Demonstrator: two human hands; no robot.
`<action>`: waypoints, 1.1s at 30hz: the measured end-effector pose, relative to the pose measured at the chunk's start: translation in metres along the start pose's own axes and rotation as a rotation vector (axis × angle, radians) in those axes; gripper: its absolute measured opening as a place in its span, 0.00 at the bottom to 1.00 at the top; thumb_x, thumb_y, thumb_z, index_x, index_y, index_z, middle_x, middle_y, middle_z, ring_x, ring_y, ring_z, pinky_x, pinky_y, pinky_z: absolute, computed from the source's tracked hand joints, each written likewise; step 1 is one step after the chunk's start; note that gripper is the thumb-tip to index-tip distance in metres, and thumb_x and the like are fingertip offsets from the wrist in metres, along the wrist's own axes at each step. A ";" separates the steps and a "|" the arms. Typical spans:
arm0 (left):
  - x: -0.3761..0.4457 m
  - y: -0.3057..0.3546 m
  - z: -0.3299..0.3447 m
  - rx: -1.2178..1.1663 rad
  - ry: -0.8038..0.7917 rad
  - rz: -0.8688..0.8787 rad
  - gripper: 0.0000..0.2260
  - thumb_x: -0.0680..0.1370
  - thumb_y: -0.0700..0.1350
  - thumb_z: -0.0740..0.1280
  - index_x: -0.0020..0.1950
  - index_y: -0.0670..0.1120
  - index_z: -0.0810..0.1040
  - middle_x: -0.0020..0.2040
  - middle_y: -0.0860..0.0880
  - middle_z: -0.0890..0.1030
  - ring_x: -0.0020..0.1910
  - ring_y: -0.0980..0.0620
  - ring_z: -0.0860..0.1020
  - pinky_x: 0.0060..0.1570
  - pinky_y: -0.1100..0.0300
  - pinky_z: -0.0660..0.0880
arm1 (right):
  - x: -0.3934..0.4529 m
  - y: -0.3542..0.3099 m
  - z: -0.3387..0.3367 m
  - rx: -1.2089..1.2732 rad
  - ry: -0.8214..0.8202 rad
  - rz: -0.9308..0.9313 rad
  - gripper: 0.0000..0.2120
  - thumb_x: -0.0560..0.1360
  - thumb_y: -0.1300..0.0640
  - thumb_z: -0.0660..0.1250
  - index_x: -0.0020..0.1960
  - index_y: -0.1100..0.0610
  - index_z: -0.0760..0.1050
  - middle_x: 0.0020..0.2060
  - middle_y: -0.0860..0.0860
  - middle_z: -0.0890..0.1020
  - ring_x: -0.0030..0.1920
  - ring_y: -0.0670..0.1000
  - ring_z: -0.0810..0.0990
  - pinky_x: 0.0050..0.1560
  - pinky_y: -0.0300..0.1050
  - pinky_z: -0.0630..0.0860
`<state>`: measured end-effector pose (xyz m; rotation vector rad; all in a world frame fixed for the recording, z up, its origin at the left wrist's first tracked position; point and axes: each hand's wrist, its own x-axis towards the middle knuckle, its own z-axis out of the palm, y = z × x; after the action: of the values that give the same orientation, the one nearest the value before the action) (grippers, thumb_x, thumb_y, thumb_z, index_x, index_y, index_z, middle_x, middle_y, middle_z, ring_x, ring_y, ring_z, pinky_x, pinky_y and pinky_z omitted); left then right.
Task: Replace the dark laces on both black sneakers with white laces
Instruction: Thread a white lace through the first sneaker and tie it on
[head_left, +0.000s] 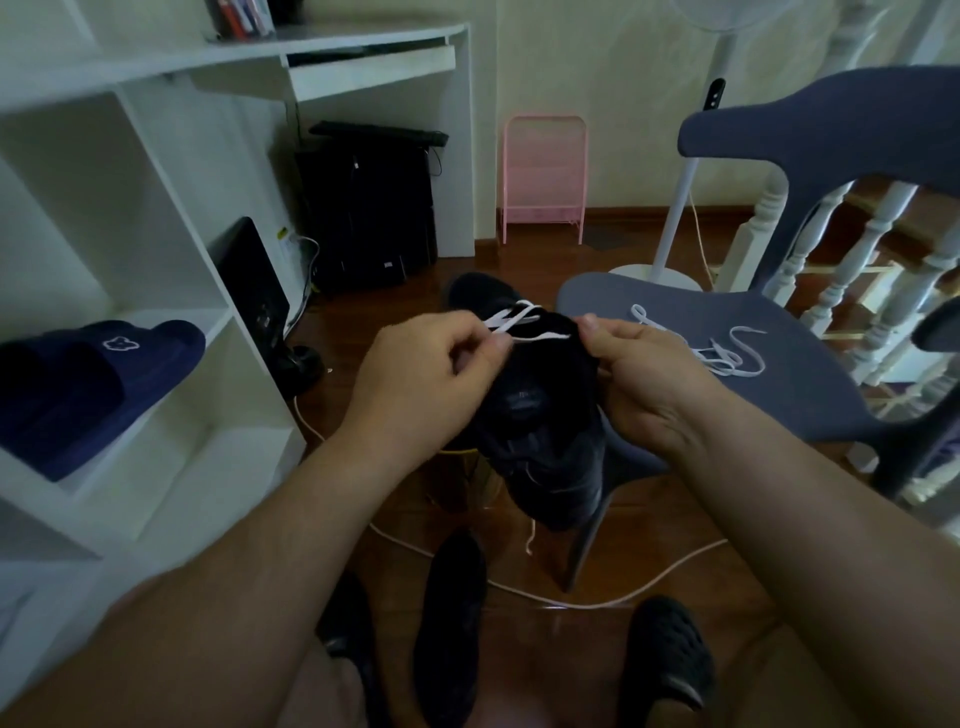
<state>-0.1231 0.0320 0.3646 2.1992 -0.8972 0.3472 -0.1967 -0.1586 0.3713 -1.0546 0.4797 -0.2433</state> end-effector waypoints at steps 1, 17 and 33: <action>-0.003 0.003 0.003 0.093 -0.023 0.090 0.12 0.81 0.59 0.67 0.45 0.55 0.83 0.38 0.57 0.77 0.41 0.55 0.75 0.41 0.53 0.74 | 0.000 -0.001 0.000 0.016 0.002 -0.007 0.10 0.84 0.60 0.64 0.56 0.66 0.81 0.45 0.60 0.87 0.40 0.52 0.88 0.37 0.42 0.83; 0.011 0.010 0.024 0.008 -0.037 -0.016 0.07 0.85 0.50 0.63 0.51 0.55 0.80 0.41 0.55 0.80 0.45 0.50 0.79 0.47 0.50 0.70 | -0.003 0.000 0.004 -0.129 0.085 -0.063 0.09 0.84 0.61 0.63 0.56 0.66 0.80 0.44 0.61 0.85 0.42 0.55 0.86 0.39 0.46 0.84; 0.004 0.021 0.018 0.199 -0.029 0.007 0.13 0.80 0.59 0.58 0.43 0.60 0.80 0.40 0.57 0.73 0.47 0.53 0.72 0.49 0.51 0.65 | -0.005 -0.007 -0.004 -0.135 -0.022 -0.106 0.10 0.85 0.62 0.61 0.50 0.61 0.80 0.37 0.55 0.86 0.38 0.50 0.86 0.39 0.44 0.83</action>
<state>-0.1355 0.0067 0.3653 2.3890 -0.9202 0.4251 -0.2026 -0.1634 0.3774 -1.2153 0.4260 -0.2957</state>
